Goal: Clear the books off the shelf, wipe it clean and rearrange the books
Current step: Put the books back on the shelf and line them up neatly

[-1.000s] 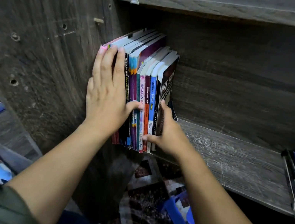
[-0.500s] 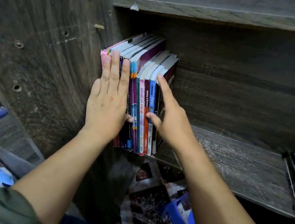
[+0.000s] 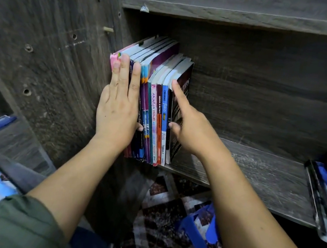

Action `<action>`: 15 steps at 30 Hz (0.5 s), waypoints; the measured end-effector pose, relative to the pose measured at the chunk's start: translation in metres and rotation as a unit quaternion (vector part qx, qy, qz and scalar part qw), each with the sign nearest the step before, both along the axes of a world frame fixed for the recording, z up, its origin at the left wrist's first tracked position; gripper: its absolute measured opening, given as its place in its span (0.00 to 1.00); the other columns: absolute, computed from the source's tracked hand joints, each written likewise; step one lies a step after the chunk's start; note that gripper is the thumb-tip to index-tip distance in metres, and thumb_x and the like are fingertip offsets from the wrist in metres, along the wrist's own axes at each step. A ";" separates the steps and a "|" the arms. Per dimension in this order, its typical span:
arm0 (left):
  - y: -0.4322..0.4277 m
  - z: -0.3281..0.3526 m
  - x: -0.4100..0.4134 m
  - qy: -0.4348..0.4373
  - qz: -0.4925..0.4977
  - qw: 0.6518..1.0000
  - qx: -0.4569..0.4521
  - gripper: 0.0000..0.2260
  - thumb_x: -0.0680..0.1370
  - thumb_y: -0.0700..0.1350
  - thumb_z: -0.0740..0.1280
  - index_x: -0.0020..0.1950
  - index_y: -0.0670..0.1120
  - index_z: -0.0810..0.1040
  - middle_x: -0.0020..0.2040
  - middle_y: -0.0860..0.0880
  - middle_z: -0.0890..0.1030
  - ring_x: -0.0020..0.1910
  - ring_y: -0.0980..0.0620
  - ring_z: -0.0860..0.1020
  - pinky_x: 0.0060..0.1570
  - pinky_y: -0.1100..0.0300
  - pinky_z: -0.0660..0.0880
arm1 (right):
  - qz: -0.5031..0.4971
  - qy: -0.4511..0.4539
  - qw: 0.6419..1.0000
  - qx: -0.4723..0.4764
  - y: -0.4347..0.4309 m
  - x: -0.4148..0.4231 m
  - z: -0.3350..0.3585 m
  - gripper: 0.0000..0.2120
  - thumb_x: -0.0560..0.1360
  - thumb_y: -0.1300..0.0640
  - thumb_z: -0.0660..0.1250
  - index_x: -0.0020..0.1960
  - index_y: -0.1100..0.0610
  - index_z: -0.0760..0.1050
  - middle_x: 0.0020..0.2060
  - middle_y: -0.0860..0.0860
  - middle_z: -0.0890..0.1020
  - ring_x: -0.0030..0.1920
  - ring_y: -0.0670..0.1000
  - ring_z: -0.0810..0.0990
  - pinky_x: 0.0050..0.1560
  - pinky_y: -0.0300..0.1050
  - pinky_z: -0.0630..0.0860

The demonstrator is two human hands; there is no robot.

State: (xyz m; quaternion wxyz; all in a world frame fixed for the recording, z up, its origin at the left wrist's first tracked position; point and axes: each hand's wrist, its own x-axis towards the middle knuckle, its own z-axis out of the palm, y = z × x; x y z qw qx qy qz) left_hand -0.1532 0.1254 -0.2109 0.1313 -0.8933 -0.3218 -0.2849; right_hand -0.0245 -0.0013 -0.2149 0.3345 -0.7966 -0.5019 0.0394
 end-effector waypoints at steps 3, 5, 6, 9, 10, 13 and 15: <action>-0.007 0.005 -0.002 -0.009 -0.010 1.000 -0.014 0.63 0.59 0.51 0.82 0.79 0.40 0.42 0.79 0.38 0.44 0.78 0.40 0.44 0.70 0.48 0.60 | -0.021 -0.084 0.996 -0.025 -0.008 0.004 0.007 0.43 0.77 0.58 0.66 0.76 0.36 0.40 0.75 0.50 0.63 0.62 0.51 0.75 0.55 0.49 0.75; -0.017 0.010 -0.004 -0.034 -0.017 0.998 -0.040 0.57 0.63 0.51 0.81 0.79 0.42 0.46 0.79 0.39 0.45 0.78 0.40 0.44 0.69 0.44 0.60 | -0.041 -0.121 0.990 -0.058 -0.017 0.008 0.010 0.40 0.77 0.56 0.66 0.77 0.38 0.45 0.76 0.51 0.62 0.68 0.56 0.70 0.60 0.54 0.74; -0.025 0.012 -0.005 -0.055 -0.022 0.996 -0.060 0.53 0.65 0.51 0.79 0.79 0.43 0.48 0.79 0.40 0.47 0.77 0.39 0.46 0.69 0.42 0.60 | -0.053 -0.145 0.985 -0.081 -0.024 0.010 0.011 0.37 0.77 0.56 0.65 0.77 0.39 0.48 0.75 0.52 0.63 0.69 0.57 0.70 0.61 0.54 0.74; -0.053 0.016 -0.002 -0.097 -0.068 0.990 -0.080 0.40 0.70 0.51 0.75 0.76 0.43 0.59 0.75 0.39 0.58 0.74 0.37 0.57 0.67 0.39 0.62 | -0.091 -0.222 0.958 -0.156 -0.061 0.014 0.014 0.29 0.78 0.54 0.62 0.76 0.44 0.58 0.71 0.52 0.69 0.65 0.59 0.73 0.58 0.54 0.74; -0.064 0.013 0.002 -0.091 -0.094 0.988 -0.079 0.36 0.70 0.51 0.74 0.73 0.43 0.63 0.72 0.40 0.63 0.71 0.38 0.61 0.65 0.40 0.64 | -0.106 -0.236 0.949 -0.179 -0.078 0.015 0.013 0.27 0.78 0.54 0.62 0.76 0.45 0.59 0.69 0.52 0.70 0.64 0.59 0.73 0.57 0.53 0.74; -0.107 -0.002 0.023 -0.022 -0.192 0.977 -0.096 0.29 0.71 0.52 0.73 0.69 0.45 0.70 0.65 0.43 0.70 0.63 0.39 0.69 0.59 0.44 0.69 | -0.157 -0.243 0.928 -0.234 -0.145 0.015 0.001 0.24 0.78 0.52 0.62 0.74 0.47 0.63 0.66 0.52 0.72 0.63 0.58 0.74 0.58 0.52 0.72; -0.144 -0.015 0.043 0.050 -0.261 0.959 -0.095 0.28 0.70 0.54 0.72 0.67 0.46 0.72 0.63 0.44 0.72 0.60 0.40 0.71 0.56 0.46 0.70 | -0.190 -0.225 0.919 -0.262 -0.198 0.012 -0.013 0.23 0.77 0.51 0.63 0.71 0.48 0.66 0.64 0.52 0.74 0.63 0.58 0.74 0.59 0.51 0.70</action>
